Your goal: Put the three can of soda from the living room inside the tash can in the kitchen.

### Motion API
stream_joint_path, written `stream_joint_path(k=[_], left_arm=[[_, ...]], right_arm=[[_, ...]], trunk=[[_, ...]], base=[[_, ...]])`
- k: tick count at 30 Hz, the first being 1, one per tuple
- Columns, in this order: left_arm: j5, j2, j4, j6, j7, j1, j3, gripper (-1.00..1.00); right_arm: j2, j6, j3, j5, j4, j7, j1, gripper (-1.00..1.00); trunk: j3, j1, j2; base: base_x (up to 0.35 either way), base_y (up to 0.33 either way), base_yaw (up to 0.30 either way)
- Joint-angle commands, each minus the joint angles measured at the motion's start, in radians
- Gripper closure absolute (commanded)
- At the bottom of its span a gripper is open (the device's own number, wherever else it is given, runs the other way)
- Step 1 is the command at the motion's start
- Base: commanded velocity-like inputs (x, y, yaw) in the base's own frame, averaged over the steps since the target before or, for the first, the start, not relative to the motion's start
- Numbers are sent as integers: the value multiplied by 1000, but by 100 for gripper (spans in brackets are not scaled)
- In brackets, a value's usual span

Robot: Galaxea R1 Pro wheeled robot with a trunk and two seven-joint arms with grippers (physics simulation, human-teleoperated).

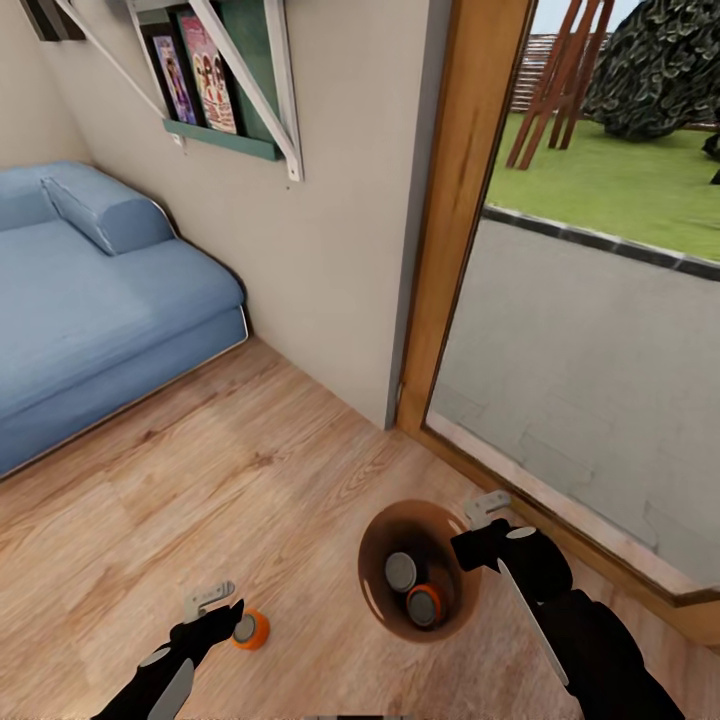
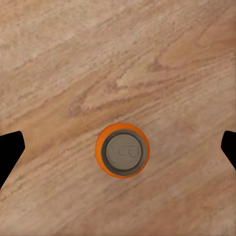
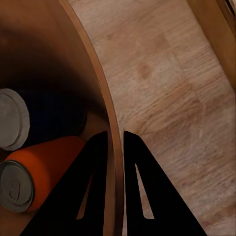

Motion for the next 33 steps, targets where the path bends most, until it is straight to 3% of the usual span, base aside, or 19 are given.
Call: stream_joint_path(k=[1, 18, 33], left_arm=[[0, 0, 0, 0, 0, 0, 0, -100], [0, -1, -5, 0, 0, 0, -3, -100], [0, -1, -10, 0, 0, 0, -3, -100]], right_arm=[[0, 0, 0, -14, 0, 6, 0, 100], [0, 0, 1, -14, 0, 6, 0, 100], [0, -1, 1, -14, 0, 6, 0, 100]], trunk=[[-2, 0, 0], [-29, 0, 0], [-45, 0, 0]], base=[[0, 0, 0], [3, 0, 0], [144, 0, 0]])
